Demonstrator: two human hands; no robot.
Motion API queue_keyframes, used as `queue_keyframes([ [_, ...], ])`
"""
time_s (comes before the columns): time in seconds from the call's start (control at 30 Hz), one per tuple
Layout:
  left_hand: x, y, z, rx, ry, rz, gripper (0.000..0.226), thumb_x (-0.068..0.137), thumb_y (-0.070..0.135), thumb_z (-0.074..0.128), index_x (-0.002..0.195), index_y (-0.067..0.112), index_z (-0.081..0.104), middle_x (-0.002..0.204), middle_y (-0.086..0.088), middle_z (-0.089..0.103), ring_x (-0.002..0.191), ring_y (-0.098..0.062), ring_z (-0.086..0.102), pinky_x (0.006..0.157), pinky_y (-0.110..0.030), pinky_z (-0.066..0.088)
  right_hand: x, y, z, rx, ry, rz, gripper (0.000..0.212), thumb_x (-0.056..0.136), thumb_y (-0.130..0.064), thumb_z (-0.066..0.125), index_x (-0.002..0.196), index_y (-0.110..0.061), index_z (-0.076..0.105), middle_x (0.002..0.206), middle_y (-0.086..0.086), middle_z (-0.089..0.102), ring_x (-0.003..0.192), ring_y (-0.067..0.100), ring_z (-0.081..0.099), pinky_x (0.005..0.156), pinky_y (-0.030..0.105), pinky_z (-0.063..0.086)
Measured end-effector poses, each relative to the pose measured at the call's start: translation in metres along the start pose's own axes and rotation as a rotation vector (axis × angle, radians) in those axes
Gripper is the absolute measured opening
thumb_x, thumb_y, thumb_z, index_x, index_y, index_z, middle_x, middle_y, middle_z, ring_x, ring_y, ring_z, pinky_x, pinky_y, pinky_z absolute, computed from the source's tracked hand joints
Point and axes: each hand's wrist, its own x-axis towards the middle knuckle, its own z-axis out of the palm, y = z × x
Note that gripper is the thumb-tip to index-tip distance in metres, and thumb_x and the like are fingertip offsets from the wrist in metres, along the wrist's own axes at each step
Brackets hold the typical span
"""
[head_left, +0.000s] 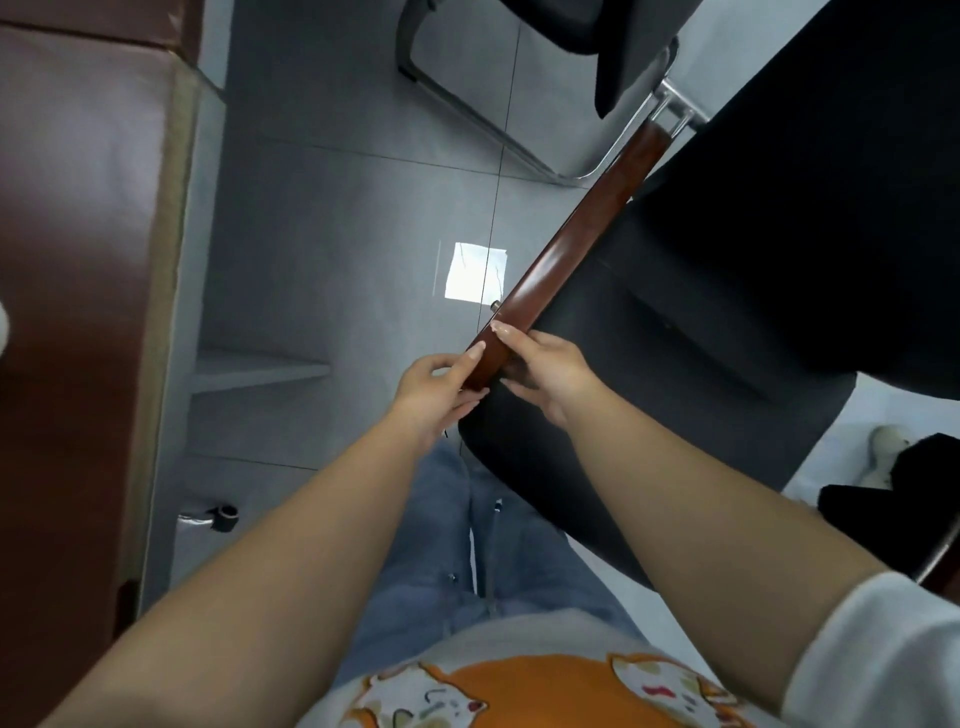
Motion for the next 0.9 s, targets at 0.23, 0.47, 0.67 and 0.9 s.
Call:
queue_keyframes([
  [0.23,0.007,0.011,0.003,-0.041,0.085,-0.043,0.018,0.080,0.027,0.070,0.085,0.017,0.055,0.102,-0.012,0.063,0.086,-0.024,0.067,0.075,-0.026,0.056,0.002,-0.017,-0.003,0.006,0.012,-0.014,0.007,0.085,-0.020,0.066,0.085,-0.015,0.062,0.089,0.000,0.067,0.093,0.015,0.064,0.087,0.025,0.050],
  [0.47,0.043,0.089,0.010,-0.030,0.068,0.051,0.035,0.080,0.030,0.071,0.104,0.007,0.062,0.087,-0.010,0.066,0.065,-0.013,0.064,0.061,-0.016,0.055,0.038,-0.083,0.016,0.100,0.060,-0.069,0.018,0.082,-0.026,0.070,0.090,-0.012,0.061,0.093,0.005,0.069,0.095,0.017,0.065,0.076,0.023,0.054],
  [0.67,0.075,0.160,0.020,0.047,0.083,0.115,0.038,0.079,0.034,0.072,0.105,0.009,0.060,0.088,-0.011,0.064,0.063,-0.015,0.062,0.068,-0.021,0.055,0.065,-0.143,0.032,0.173,0.100,-0.076,0.027,0.080,-0.030,0.073,0.092,-0.011,0.059,0.096,0.006,0.069,0.085,0.013,0.063,0.064,0.027,0.053],
  [0.9,0.089,0.182,0.018,0.086,0.102,0.124,0.034,0.078,0.040,0.072,0.099,0.015,0.059,0.090,-0.005,0.064,0.076,-0.018,0.064,0.075,-0.023,0.055,0.067,-0.162,0.052,0.277,0.156,-0.044,0.023,0.079,-0.031,0.073,0.084,-0.014,0.058,0.086,0.000,0.066,0.076,0.009,0.061,0.084,0.036,0.050],
])
